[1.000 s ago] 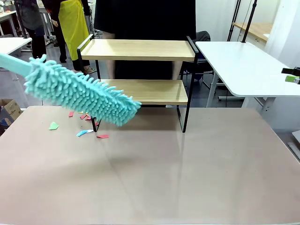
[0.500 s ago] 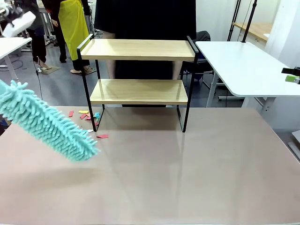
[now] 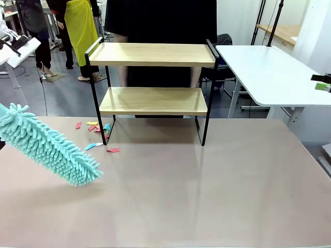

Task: Clean the shelf.
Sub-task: Clean the specific section of the Shelf indicated by the human with the Duster, then hand the Duster back to the human.

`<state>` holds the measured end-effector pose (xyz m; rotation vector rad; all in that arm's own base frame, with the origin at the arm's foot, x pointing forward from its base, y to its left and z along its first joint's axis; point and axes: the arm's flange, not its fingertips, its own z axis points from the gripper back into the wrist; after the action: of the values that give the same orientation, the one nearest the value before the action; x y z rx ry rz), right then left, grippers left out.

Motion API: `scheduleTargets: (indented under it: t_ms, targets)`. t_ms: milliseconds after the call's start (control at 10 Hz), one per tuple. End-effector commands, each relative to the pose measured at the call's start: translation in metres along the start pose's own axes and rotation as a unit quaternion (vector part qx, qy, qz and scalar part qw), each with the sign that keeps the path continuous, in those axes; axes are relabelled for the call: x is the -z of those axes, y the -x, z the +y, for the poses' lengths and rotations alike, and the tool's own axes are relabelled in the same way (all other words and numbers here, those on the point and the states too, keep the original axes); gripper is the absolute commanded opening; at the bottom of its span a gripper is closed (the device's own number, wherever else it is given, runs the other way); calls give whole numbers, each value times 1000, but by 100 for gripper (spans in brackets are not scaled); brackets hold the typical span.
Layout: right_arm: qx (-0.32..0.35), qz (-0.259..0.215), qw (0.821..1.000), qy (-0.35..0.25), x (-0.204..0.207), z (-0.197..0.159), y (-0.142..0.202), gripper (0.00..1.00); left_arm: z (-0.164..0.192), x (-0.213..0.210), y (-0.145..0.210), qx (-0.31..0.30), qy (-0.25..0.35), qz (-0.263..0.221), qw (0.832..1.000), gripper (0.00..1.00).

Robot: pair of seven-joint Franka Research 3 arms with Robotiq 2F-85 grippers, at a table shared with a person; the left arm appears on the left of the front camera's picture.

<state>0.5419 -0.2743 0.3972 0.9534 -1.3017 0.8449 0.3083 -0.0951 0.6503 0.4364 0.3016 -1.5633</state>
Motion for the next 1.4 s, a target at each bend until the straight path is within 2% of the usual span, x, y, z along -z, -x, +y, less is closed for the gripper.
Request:
scheduleTargets:
  t_ms: [0, 1100, 1300]
  targets:
    - [-4, -1, 1000, -1, 2, 0, -4, 100, -1, -8, 6, 18, 2, -6, 1000, 13]
    - [-4, -1, 1000, -1, 2, 0, -4, 100, -1, -5, 1, 11, -2, -2, 1000, 13]
    - [0, 0, 1000, 0, 0, 0, 0, 100, -3, -1, 13, -11, -2, -49, 999, 13]
